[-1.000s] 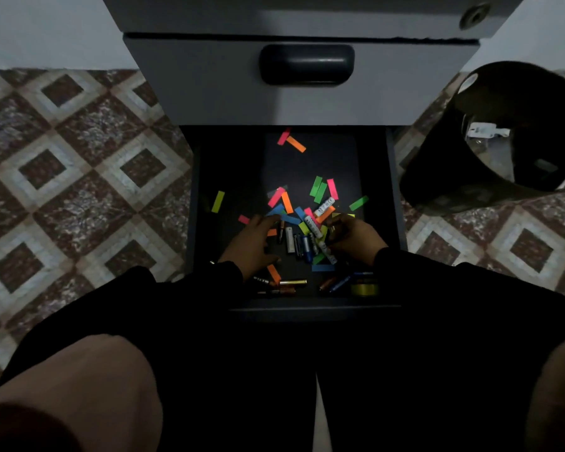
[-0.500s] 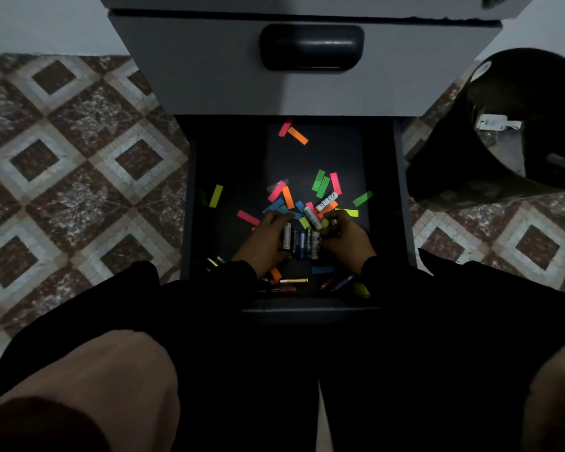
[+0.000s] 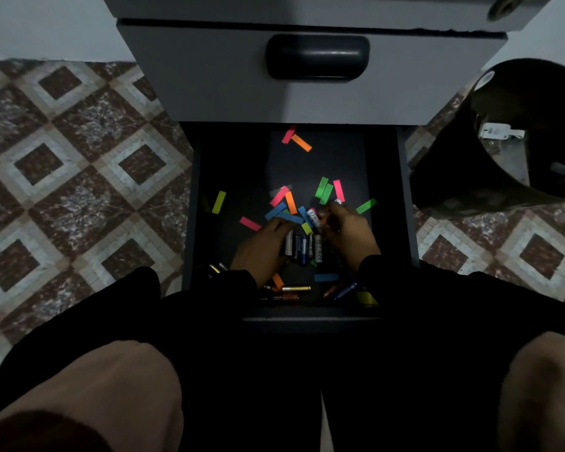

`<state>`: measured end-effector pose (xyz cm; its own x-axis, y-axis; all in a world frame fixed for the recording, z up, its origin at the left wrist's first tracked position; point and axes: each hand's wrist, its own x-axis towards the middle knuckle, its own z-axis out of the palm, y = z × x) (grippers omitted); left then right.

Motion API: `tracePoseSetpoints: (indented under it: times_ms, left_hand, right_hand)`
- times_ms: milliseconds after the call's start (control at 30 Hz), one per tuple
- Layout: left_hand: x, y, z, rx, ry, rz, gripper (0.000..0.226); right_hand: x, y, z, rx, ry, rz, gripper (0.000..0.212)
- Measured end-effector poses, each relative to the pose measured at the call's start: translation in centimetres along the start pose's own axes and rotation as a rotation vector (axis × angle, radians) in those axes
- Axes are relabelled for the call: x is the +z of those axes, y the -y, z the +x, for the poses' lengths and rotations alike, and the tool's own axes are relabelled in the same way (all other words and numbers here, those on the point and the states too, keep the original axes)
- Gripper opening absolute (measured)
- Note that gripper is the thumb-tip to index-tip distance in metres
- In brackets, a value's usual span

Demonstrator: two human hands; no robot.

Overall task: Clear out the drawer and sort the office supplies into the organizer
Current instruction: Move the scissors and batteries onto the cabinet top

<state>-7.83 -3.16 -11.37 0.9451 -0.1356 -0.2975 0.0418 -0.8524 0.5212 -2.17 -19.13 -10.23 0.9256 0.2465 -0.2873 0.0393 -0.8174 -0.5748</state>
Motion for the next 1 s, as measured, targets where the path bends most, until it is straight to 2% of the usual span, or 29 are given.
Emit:
tracePoseSetpoints:
  times_ms: [167, 433, 533, 633, 700, 800, 1000]
  left_hand:
    - [0.1, 0.0, 0.2, 0.003, -0.014, -0.027, 0.059]
    - [-0.8, 0.8, 0.4, -0.078, -0.045, -0.012, 0.077]
    - [-1.1, 1.4, 0.1, -0.121, -0.010, -0.014, 0.082]
    - [-1.3, 1.5, -0.2, -0.142, 0.033, 0.011, 0.086]
    - [-1.3, 1.3, -0.2, -0.122, 0.033, 0.034, 0.081]
    - [-1.1, 1.1, -0.2, -0.079, 0.030, 0.065, 0.071]
    - [-0.4, 0.9, 0.4, -0.069, 0.056, 0.142, 0.072]
  right_hand:
    - [1.0, 0.6, 0.8, 0.093, -0.040, -0.017, 0.033]
    - [-0.3, 0.6, 0.6, 0.218, -0.061, 0.196, 0.032]
    - [-0.4, 0.0, -0.4, 0.253, -0.042, 0.157, 0.030]
    - [0.0, -0.2, -1.2, 0.239, 0.002, 0.101, 0.035]
    - [0.2, 0.1, -1.0, 0.213, -0.002, 0.097, 0.035]
    - [0.4, 0.5, -0.2, 0.164, -0.021, 0.063, 0.029]
    - [0.4, 0.2, 0.6, 0.148, -0.005, 0.019, 0.022]
